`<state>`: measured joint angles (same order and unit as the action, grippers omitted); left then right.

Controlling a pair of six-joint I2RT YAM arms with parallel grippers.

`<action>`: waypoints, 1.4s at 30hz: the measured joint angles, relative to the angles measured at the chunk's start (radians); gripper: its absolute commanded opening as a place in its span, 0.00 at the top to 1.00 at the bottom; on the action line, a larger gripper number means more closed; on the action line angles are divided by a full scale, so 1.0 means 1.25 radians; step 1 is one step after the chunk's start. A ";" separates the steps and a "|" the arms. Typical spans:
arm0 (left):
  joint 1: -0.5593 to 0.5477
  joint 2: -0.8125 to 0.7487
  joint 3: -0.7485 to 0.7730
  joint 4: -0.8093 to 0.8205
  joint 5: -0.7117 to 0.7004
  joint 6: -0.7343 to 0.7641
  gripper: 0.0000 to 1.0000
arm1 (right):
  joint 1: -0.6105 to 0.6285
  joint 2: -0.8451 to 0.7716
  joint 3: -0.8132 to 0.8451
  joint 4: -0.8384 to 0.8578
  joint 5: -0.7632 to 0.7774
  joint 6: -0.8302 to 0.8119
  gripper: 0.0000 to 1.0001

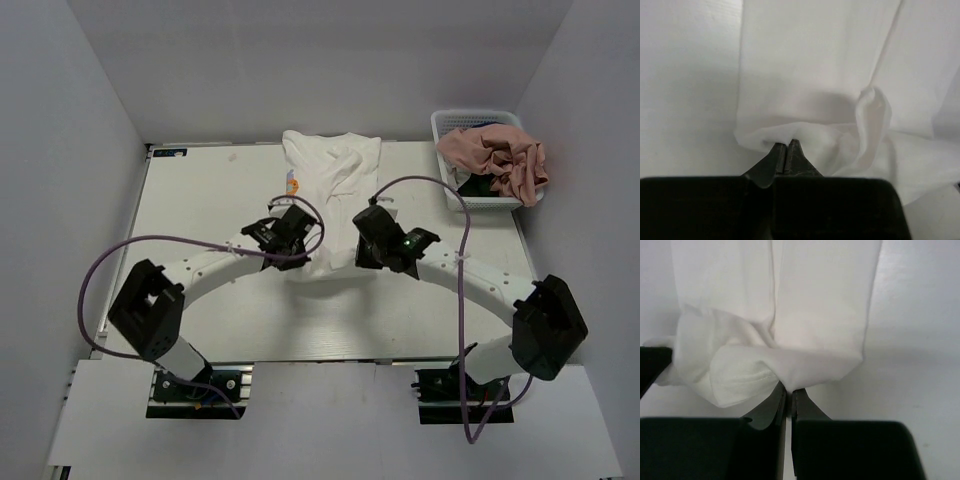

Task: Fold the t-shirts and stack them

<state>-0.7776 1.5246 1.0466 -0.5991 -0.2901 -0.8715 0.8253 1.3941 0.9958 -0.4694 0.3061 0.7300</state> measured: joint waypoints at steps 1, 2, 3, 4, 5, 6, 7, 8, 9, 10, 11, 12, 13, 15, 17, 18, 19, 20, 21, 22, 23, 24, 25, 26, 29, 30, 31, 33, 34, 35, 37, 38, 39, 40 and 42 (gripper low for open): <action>0.022 0.027 0.028 -0.002 -0.007 0.006 1.00 | -0.018 0.015 0.016 0.009 0.010 -0.009 1.00; 0.042 0.051 0.054 -0.006 -0.013 0.012 1.00 | -0.036 0.029 0.028 0.018 0.018 -0.019 1.00; 0.063 0.070 0.078 -0.009 -0.014 0.019 1.00 | -0.052 0.044 0.041 0.023 0.023 -0.028 1.00; 0.081 0.090 0.106 -0.013 -0.015 0.027 1.00 | -0.068 0.064 0.060 0.028 0.026 -0.037 1.00; 0.096 0.108 0.133 -0.011 -0.015 0.037 1.00 | -0.079 0.083 0.078 0.034 0.029 -0.045 1.00; 0.113 0.125 0.161 -0.008 -0.016 0.047 1.00 | -0.097 0.108 0.103 0.034 0.028 -0.055 1.00; 0.126 0.140 0.190 -0.007 -0.016 0.061 1.00 | -0.109 0.131 0.128 0.038 0.027 -0.064 1.00; 0.136 0.155 0.220 -0.001 -0.016 0.075 1.00 | -0.122 0.159 0.157 0.046 0.024 -0.073 1.00; 0.144 0.168 0.247 0.002 -0.016 0.087 1.00 | -0.136 0.185 0.184 0.054 0.021 -0.082 1.00; 0.153 0.186 0.278 0.004 -0.016 0.103 1.00 | -0.149 0.210 0.214 0.056 0.018 -0.089 1.00; 0.160 0.204 0.308 0.007 -0.015 0.118 1.00 | -0.161 0.234 0.240 0.063 0.013 -0.096 1.00; 0.165 0.221 0.335 0.012 -0.014 0.130 1.00 | -0.171 0.252 0.259 0.069 0.009 -0.102 1.00; 0.174 0.240 0.362 0.014 -0.011 0.142 1.00 | -0.186 0.276 0.282 0.069 0.003 -0.107 1.00; 0.186 0.280 0.408 0.019 -0.006 0.163 1.00 | -0.207 0.313 0.316 0.074 -0.013 -0.115 1.00; 0.200 0.327 0.456 0.024 0.004 0.184 1.00 | -0.226 0.351 0.346 0.075 -0.028 -0.121 1.00; 0.208 0.351 0.475 0.026 0.010 0.195 1.00 | -0.237 0.372 0.364 0.078 -0.040 -0.126 1.00; 0.214 0.373 0.492 0.028 0.017 0.201 1.00 | -0.246 0.392 0.382 0.079 -0.051 -0.129 1.00; 0.223 0.398 0.511 0.027 0.025 0.210 0.98 | -0.254 0.413 0.402 0.078 -0.061 -0.130 0.91; 0.231 0.424 0.533 0.024 0.034 0.216 0.54 | -0.263 0.436 0.426 0.079 -0.071 -0.134 0.50; 0.240 0.462 0.565 0.025 0.042 0.224 0.53 | -0.271 0.464 0.450 0.087 -0.083 -0.140 0.50; 0.250 0.490 0.595 0.009 0.045 0.231 0.20 | -0.279 0.482 0.467 0.082 -0.093 -0.144 0.43; 0.257 0.522 0.634 -0.007 0.046 0.237 0.13 | -0.287 0.508 0.497 0.076 -0.105 -0.152 0.37; 0.266 0.557 0.677 -0.017 0.048 0.234 0.07 | -0.294 0.537 0.535 0.072 -0.117 -0.161 0.31; 0.276 0.590 0.722 -0.030 0.053 0.236 0.00 | -0.301 0.564 0.571 0.073 -0.131 -0.170 0.26; 0.309 0.644 0.804 -0.057 0.059 0.248 0.00 | -0.313 0.586 0.602 0.075 -0.160 -0.194 0.10; 0.317 0.642 0.804 -0.066 0.058 0.251 0.00 | -0.316 0.579 0.592 0.087 -0.171 -0.209 0.10; 0.325 0.631 0.795 -0.070 0.058 0.253 0.00 | -0.315 0.563 0.570 0.104 -0.181 -0.219 0.10; 0.341 0.569 0.703 -0.051 0.055 0.256 0.00 | -0.304 0.513 0.490 0.132 -0.213 -0.237 0.10; 0.346 0.521 0.633 -0.042 0.055 0.256 0.00 | -0.293 0.488 0.453 0.137 -0.229 -0.244 0.10; 0.348 0.467 0.562 -0.041 0.055 0.253 0.00 | -0.280 0.470 0.426 0.141 -0.242 -0.251 0.10; 0.346 0.356 0.410 -0.018 0.055 0.241 0.00 | -0.247 0.450 0.387 0.158 -0.266 -0.262 0.10; 0.344 0.296 0.339 -0.016 0.055 0.232 0.00 | -0.230 0.448 0.377 0.168 -0.274 -0.266 0.10; 0.341 0.238 0.273 -0.008 0.056 0.222 0.00 | -0.216 0.451 0.372 0.174 -0.284 -0.270 0.10; 0.340 0.190 0.218 -0.004 0.055 0.213 0.00 | -0.201 0.458 0.373 0.178 -0.292 -0.273 0.10; 0.337 0.094 0.113 0.002 0.056 0.193 0.00 | -0.180 0.478 0.377 0.198 -0.301 -0.279 0.10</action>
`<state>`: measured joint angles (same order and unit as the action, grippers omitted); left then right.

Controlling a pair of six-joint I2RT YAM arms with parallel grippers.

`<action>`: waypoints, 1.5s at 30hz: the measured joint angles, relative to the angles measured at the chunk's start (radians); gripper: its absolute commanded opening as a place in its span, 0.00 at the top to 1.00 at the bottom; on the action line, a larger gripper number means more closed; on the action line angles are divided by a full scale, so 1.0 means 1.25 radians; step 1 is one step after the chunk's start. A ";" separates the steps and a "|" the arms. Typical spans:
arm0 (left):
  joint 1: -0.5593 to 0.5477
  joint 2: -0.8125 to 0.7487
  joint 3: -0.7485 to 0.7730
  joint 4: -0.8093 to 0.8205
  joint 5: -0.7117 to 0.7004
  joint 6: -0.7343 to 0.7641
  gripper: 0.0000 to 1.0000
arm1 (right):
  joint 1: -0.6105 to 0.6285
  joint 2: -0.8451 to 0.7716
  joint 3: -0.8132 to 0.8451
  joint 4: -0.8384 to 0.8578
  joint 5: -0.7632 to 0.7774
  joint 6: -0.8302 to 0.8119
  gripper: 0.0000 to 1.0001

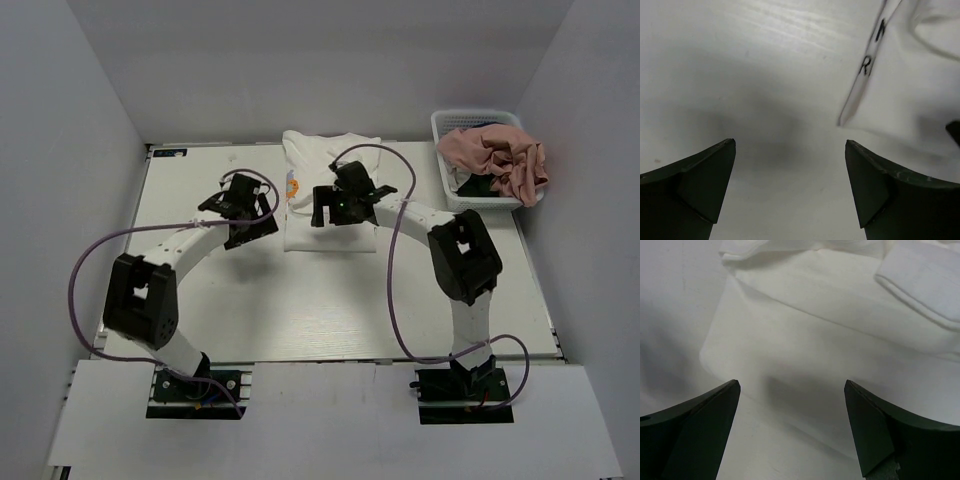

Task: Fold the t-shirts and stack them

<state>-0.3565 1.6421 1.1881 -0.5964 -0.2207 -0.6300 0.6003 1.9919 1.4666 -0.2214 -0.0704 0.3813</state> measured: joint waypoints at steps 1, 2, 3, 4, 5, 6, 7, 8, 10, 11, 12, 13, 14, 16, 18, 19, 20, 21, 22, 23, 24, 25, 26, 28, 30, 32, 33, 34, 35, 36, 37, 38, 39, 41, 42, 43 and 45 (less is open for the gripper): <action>-0.002 -0.038 -0.041 0.000 0.000 -0.007 0.00 | 0.007 0.016 0.008 0.008 -0.002 -0.002 0.10; -0.005 -0.062 -0.071 0.002 0.001 -0.013 0.00 | 0.011 0.038 0.018 0.014 -0.001 -0.004 0.10; -0.006 -0.086 -0.103 0.003 0.002 -0.020 0.00 | 0.012 0.058 0.032 0.017 0.000 -0.005 0.10; -0.006 -0.099 -0.125 0.002 0.004 -0.027 0.00 | 0.012 0.082 0.050 0.023 0.002 -0.007 0.10; -0.006 -0.107 -0.143 0.000 0.006 -0.033 0.00 | 0.011 0.107 0.068 0.028 0.006 -0.007 0.10; -0.006 -0.108 -0.154 -0.002 0.008 -0.038 0.00 | 0.009 0.128 0.085 0.034 0.009 -0.006 0.10; -0.006 -0.107 -0.163 -0.004 0.011 -0.041 0.00 | 0.008 0.143 0.097 0.039 0.013 -0.007 0.10; -0.006 -0.107 -0.171 -0.004 0.013 -0.043 0.00 | 0.006 0.146 0.104 0.045 0.015 -0.005 0.10; -0.006 -0.107 -0.182 -0.006 0.019 -0.048 0.00 | 0.005 0.153 0.112 0.080 0.031 -0.005 0.10; -0.006 -0.107 -0.183 -0.008 0.022 -0.050 0.00 | 0.004 0.156 0.114 0.099 0.045 -0.007 0.10; -0.006 -0.107 -0.184 -0.007 0.025 -0.051 0.00 | 0.002 0.162 0.119 0.112 0.055 -0.008 0.10; -0.006 -0.107 -0.184 -0.007 0.028 -0.053 0.00 | 0.002 0.171 0.128 0.131 0.070 -0.009 0.10; -0.006 -0.107 -0.184 -0.004 0.031 -0.053 0.00 | 0.002 0.183 0.139 0.153 0.090 -0.011 0.10; -0.006 -0.107 -0.184 -0.002 0.036 -0.053 0.00 | 0.000 0.209 0.162 0.199 0.134 -0.015 0.10; -0.006 -0.106 -0.184 -0.001 0.037 -0.053 0.00 | -0.004 0.242 0.202 0.233 0.171 -0.016 0.10; -0.006 -0.106 -0.184 -0.003 0.037 -0.053 0.00 | -0.007 0.269 0.238 0.248 0.187 -0.016 0.10; -0.006 -0.104 -0.184 -0.004 0.037 -0.053 0.00 | -0.012 0.296 0.275 0.262 0.201 -0.018 0.10; -0.006 -0.103 -0.184 -0.004 0.037 -0.053 0.00 | -0.018 0.330 0.328 0.267 0.211 -0.020 0.10; -0.006 -0.102 -0.184 -0.005 0.036 -0.052 0.00 | -0.026 0.374 0.395 0.274 0.221 -0.025 0.10; -0.006 -0.101 -0.184 -0.006 0.036 -0.051 0.00 | -0.034 0.413 0.456 0.285 0.225 -0.029 0.10; -0.006 -0.101 -0.184 -0.007 0.036 -0.049 0.00 | -0.043 0.447 0.514 0.285 0.228 -0.035 0.10; -0.006 -0.101 -0.184 -0.008 0.036 -0.047 0.00 | -0.053 0.474 0.560 0.284 0.228 -0.040 0.10; -0.006 -0.100 -0.182 -0.010 0.036 -0.045 0.00 | -0.063 0.488 0.585 0.284 0.227 -0.043 0.10; -0.006 -0.100 -0.172 -0.016 0.036 -0.038 0.00 | -0.081 0.479 0.574 0.285 0.223 -0.056 0.10; -0.006 -0.099 -0.158 -0.012 0.039 -0.034 0.00 | -0.096 0.419 0.493 0.273 0.221 -0.070 0.10; -0.006 -0.092 -0.144 0.007 0.049 -0.027 0.00 | -0.108 0.320 0.362 0.258 0.222 -0.078 0.10; -0.006 -0.081 -0.135 0.020 0.060 -0.022 0.00 | -0.110 0.257 0.292 0.239 0.227 -0.075 0.10; -0.007 -0.067 -0.125 0.034 0.071 -0.020 0.00 | -0.111 0.195 0.226 0.225 0.231 -0.065 0.10; -0.009 -0.051 -0.116 0.051 0.084 -0.016 0.00 | -0.110 0.131 0.164 0.214 0.234 -0.054 0.10; -0.011 -0.032 -0.106 0.067 0.101 -0.012 0.00 | -0.110 0.062 0.102 0.191 0.237 -0.040 0.10; -0.012 -0.013 -0.098 0.080 0.116 -0.007 0.00 | -0.109 0.003 0.052 0.190 0.236 -0.027 0.10; -0.012 0.009 -0.089 0.095 0.137 -0.001 0.00 | -0.109 -0.060 0.000 0.184 0.235 -0.011 0.10; -0.014 0.032 -0.079 0.108 0.156 0.005 0.03 | -0.108 -0.116 -0.052 0.180 0.229 0.007 0.10; -0.015 0.075 -0.060 0.120 0.186 0.012 0.14 | -0.109 -0.195 -0.135 0.169 0.211 0.038 0.10; -0.015 0.095 -0.050 0.129 0.198 0.016 0.17 | -0.112 -0.219 -0.170 0.163 0.194 0.051 0.10; -0.015 0.111 -0.044 0.136 0.208 0.021 0.22 | -0.114 -0.228 -0.197 0.150 0.180 0.062 0.10; -0.015 0.134 -0.042 0.150 0.228 0.027 0.33 | -0.118 -0.221 -0.243 0.127 0.141 0.079 0.10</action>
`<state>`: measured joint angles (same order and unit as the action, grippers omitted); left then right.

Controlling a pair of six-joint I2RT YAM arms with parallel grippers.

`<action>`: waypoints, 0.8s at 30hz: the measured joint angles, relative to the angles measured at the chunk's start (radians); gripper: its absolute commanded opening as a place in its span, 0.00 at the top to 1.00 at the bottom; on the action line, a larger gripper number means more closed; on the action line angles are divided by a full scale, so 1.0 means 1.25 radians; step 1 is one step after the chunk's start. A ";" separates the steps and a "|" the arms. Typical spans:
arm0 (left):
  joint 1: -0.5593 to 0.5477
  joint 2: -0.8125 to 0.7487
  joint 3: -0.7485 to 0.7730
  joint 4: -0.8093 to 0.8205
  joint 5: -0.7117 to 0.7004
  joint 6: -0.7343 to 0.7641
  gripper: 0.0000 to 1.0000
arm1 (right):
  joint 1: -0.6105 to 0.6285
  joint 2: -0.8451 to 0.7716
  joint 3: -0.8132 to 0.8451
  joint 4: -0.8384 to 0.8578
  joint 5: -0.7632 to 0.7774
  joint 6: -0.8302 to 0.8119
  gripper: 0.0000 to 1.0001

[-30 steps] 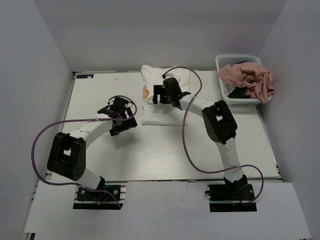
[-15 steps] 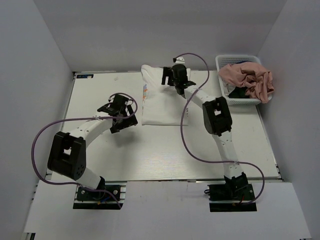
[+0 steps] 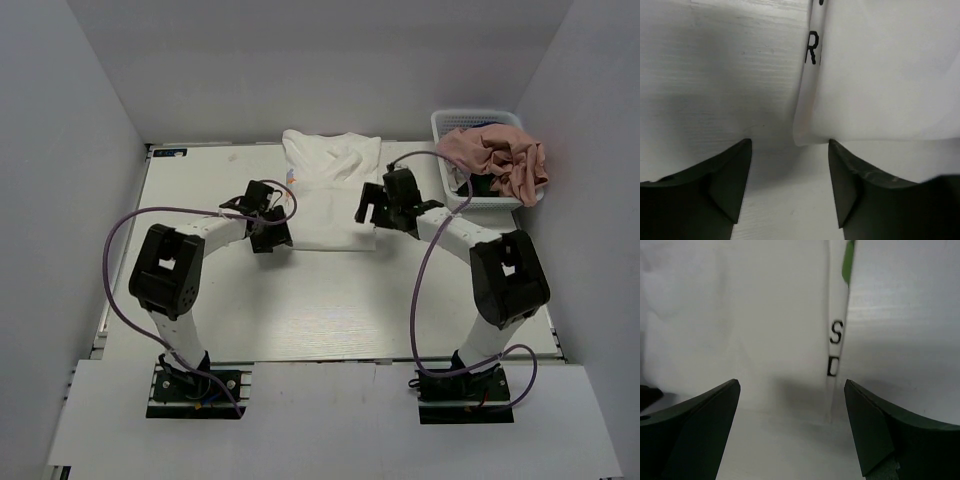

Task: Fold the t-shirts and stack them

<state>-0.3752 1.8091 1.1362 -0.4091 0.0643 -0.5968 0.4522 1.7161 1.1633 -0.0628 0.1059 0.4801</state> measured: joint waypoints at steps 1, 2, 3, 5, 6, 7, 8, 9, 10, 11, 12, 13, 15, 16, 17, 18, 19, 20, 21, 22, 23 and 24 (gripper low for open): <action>-0.001 0.008 0.000 0.003 0.007 0.002 0.35 | -0.001 0.007 -0.021 -0.016 -0.013 0.009 0.10; -0.002 0.014 0.000 0.006 0.016 0.005 0.39 | -0.003 0.015 -0.042 -0.026 -0.029 0.016 0.10; -0.002 0.017 0.000 0.012 0.029 0.006 0.43 | -0.005 0.022 -0.062 -0.036 -0.047 0.025 0.10; -0.003 0.020 0.001 0.026 0.052 0.008 0.52 | -0.005 0.032 -0.089 -0.050 -0.075 0.038 0.10; -0.005 0.024 0.001 0.036 0.064 0.008 0.61 | -0.005 0.036 -0.100 -0.051 -0.091 0.046 0.10; -0.005 0.031 0.001 0.044 0.075 0.006 0.67 | -0.005 0.037 -0.107 -0.050 -0.102 0.051 0.10; -0.006 0.038 0.001 0.049 0.083 0.005 0.78 | -0.005 0.037 -0.111 -0.048 -0.110 0.055 0.12; -0.006 0.046 0.000 0.053 0.090 0.001 0.83 | -0.005 0.037 -0.112 -0.043 -0.118 0.060 0.12; -0.006 0.053 0.001 0.060 0.100 0.001 0.90 | -0.005 0.038 -0.112 -0.034 -0.125 0.066 0.19; -0.005 0.055 0.001 0.065 0.107 -0.001 0.95 | -0.005 0.042 -0.112 -0.028 -0.131 0.068 0.25; -0.006 0.055 0.001 0.067 0.112 -0.001 1.00 | -0.006 0.046 -0.112 -0.022 -0.138 0.073 0.35; -0.006 0.056 0.001 0.068 0.114 -0.001 1.00 | -0.006 0.052 -0.112 -0.020 -0.144 0.080 0.59; -0.006 0.058 0.001 0.071 0.119 -0.001 1.00 | -0.010 0.062 -0.111 -0.014 -0.154 0.079 0.75; -0.006 0.058 0.001 0.072 0.121 -0.002 1.00 | -0.011 0.064 -0.111 -0.014 -0.160 0.081 0.87; -0.006 0.058 0.001 0.074 0.122 -0.002 1.00 | -0.011 0.067 -0.111 -0.014 -0.165 0.082 0.92; -0.006 0.058 0.000 0.076 0.123 -0.002 1.00 | -0.012 0.067 -0.113 -0.013 -0.169 0.088 0.97; -0.007 0.055 -0.003 0.078 0.124 -0.002 1.00 | -0.012 0.066 -0.117 -0.011 -0.172 0.090 1.00; -0.008 0.048 -0.013 0.082 0.123 -0.003 1.00 | -0.011 0.063 -0.125 -0.010 -0.174 0.091 1.00; -0.009 0.036 -0.026 0.081 0.123 -0.004 1.00 | -0.011 0.056 -0.135 -0.011 -0.177 0.091 1.00; -0.014 0.017 -0.048 0.082 0.122 -0.005 1.00 | -0.011 0.045 -0.150 -0.012 -0.182 0.087 1.00; -0.020 -0.011 -0.077 0.083 0.120 -0.006 1.00 | -0.009 0.024 -0.171 -0.014 -0.188 0.081 1.00; -0.029 -0.046 -0.109 0.077 0.120 -0.009 1.00 | -0.006 -0.003 -0.194 -0.024 -0.196 0.074 1.00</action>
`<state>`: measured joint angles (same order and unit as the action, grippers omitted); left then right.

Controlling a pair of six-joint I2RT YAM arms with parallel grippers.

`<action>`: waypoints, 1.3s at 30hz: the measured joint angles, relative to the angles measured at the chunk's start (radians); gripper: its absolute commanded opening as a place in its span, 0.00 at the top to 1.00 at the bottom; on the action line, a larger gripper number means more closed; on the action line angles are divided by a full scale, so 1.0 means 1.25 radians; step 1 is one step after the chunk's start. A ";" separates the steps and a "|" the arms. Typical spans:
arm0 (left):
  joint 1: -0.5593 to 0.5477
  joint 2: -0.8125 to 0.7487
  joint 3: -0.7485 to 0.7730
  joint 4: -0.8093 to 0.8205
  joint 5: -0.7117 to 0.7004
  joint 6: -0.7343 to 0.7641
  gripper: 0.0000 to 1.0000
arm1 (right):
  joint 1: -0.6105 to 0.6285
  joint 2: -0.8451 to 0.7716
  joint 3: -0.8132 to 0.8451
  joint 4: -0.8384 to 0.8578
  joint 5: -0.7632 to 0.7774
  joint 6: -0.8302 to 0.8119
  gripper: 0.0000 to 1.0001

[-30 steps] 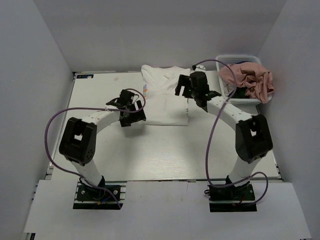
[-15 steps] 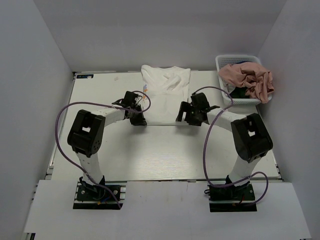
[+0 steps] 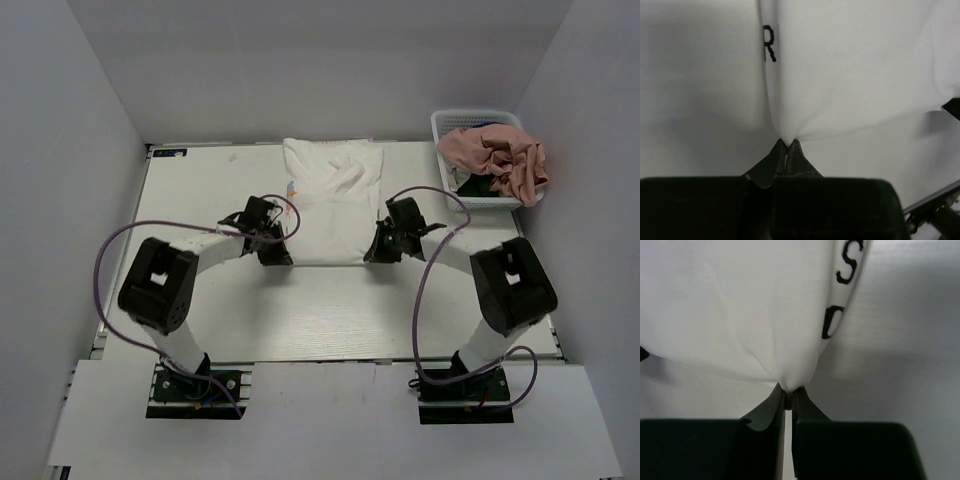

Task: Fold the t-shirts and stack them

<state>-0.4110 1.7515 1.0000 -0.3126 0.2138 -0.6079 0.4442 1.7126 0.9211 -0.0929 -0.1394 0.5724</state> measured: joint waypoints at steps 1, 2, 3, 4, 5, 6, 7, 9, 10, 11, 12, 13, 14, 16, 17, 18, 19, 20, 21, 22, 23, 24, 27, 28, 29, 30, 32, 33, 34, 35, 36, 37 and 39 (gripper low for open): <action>-0.011 -0.038 -0.032 -0.004 0.000 -0.003 1.00 | 0.005 -0.035 -0.028 -0.007 -0.011 -0.006 1.00; -0.023 -0.082 -0.065 -0.008 0.000 -0.006 1.00 | 0.010 -0.072 -0.056 -0.013 -0.017 -0.011 1.00; -0.036 -0.128 -0.096 -0.020 0.004 -0.010 1.00 | 0.017 -0.118 -0.090 -0.027 -0.026 -0.017 1.00; -0.048 -0.176 -0.123 -0.032 0.009 -0.013 1.00 | 0.025 -0.165 -0.119 -0.047 -0.034 -0.025 1.00; -0.063 -0.222 -0.143 -0.048 0.013 -0.017 1.00 | 0.034 -0.211 -0.141 -0.073 -0.042 -0.033 1.00; -0.076 -0.262 -0.155 -0.063 0.019 -0.021 1.00 | 0.042 -0.256 -0.158 -0.102 -0.047 -0.041 1.00; -0.087 -0.298 -0.164 -0.076 0.023 -0.024 1.00 | 0.049 -0.296 -0.167 -0.130 -0.053 -0.046 1.00; -0.105 -0.383 -0.172 -0.112 0.028 -0.031 1.00 | 0.060 -0.379 -0.170 -0.181 -0.058 -0.059 1.00; -0.111 -0.428 -0.172 -0.127 0.027 -0.033 1.00 | 0.063 -0.420 -0.169 -0.201 -0.060 -0.065 1.00; -0.115 -0.470 -0.171 -0.139 0.024 -0.035 1.00 | 0.065 -0.456 -0.168 -0.215 -0.061 -0.069 1.00; -0.120 -0.506 -0.169 -0.149 0.022 -0.037 1.00 | 0.066 -0.494 -0.167 -0.223 -0.064 -0.073 1.00; -0.125 -0.537 -0.163 -0.159 0.017 -0.038 1.00 | 0.066 -0.523 -0.166 -0.226 -0.067 -0.076 1.00; -0.129 -0.559 -0.154 -0.167 0.013 -0.038 1.00 | 0.066 -0.545 -0.162 -0.229 -0.069 -0.078 1.00; -0.132 -0.576 -0.132 -0.173 0.000 -0.042 1.00 | 0.066 -0.560 -0.148 -0.231 -0.068 -0.078 1.00; -0.132 -0.573 -0.120 -0.172 -0.011 -0.044 1.00 | 0.066 -0.557 -0.137 -0.233 -0.063 -0.078 1.00; -0.132 -0.565 -0.108 -0.169 -0.022 -0.044 1.00 | 0.065 -0.550 -0.125 -0.234 -0.057 -0.076 1.00; -0.132 -0.552 -0.096 -0.166 -0.038 -0.046 1.00 | 0.065 -0.538 -0.109 -0.236 -0.048 -0.072 1.00; -0.132 -0.532 -0.080 -0.166 -0.055 -0.048 1.00 | 0.064 -0.523 -0.091 -0.236 -0.036 -0.069 1.00; -0.129 -0.508 -0.059 -0.165 -0.073 -0.050 1.00 | 0.063 -0.506 -0.070 -0.238 -0.024 -0.067 1.00; -0.127 -0.481 -0.034 -0.170 -0.094 -0.051 1.00 | 0.059 -0.482 -0.042 -0.243 -0.012 -0.065 1.00; -0.123 -0.450 -0.002 -0.176 -0.117 -0.052 1.00 | 0.055 -0.457 -0.014 -0.242 0.002 -0.064 1.00; -0.120 -0.411 0.042 -0.183 -0.146 -0.053 1.00 | 0.048 -0.430 0.017 -0.244 0.016 -0.062 1.00; -0.111 -0.311 0.159 -0.195 -0.221 -0.051 1.00 | 0.026 -0.342 0.112 -0.241 0.049 -0.062 1.00; -0.107 -0.281 0.195 -0.202 -0.240 -0.048 1.00 | 0.019 -0.314 0.140 -0.241 0.054 -0.062 1.00; -0.103 -0.248 0.238 -0.208 -0.258 -0.043 1.00 | 0.009 -0.283 0.171 -0.240 0.056 -0.062 1.00; -0.098 -0.216 0.271 -0.208 -0.271 -0.040 1.00 | 0.002 -0.257 0.193 -0.239 0.058 -0.062 1.00; -0.085 -0.149 0.346 -0.213 -0.290 -0.030 1.00 | -0.017 -0.204 0.242 -0.241 0.055 -0.062 1.00; -0.077 -0.114 0.380 -0.212 -0.296 -0.026 1.00 | -0.027 -0.175 0.268 -0.240 0.052 -0.062 1.00; -0.070 -0.081 0.409 -0.215 -0.302 -0.022 1.00 | -0.037 -0.146 0.294 -0.241 0.045 -0.062 1.00; -0.061 -0.043 0.441 -0.216 -0.309 -0.015 1.00 | -0.045 -0.116 0.319 -0.241 0.039 -0.062 1.00; -0.053 -0.011 0.464 -0.212 -0.313 -0.008 1.00 | -0.053 -0.082 0.347 -0.238 0.032 -0.063 1.00; -0.046 0.021 0.482 -0.208 -0.315 0.000 1.00 | -0.060 -0.056 0.367 -0.235 0.027 -0.063 1.00; -0.031 0.083 0.521 -0.199 -0.317 0.017 1.00 | -0.073 0.008 0.414 -0.238 0.014 -0.063 1.00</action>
<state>-0.4503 1.8553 1.6508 -0.5617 -0.1825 -0.5869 0.3531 1.7222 1.4380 -0.3904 -0.1219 0.4931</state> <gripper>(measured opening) 0.019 0.048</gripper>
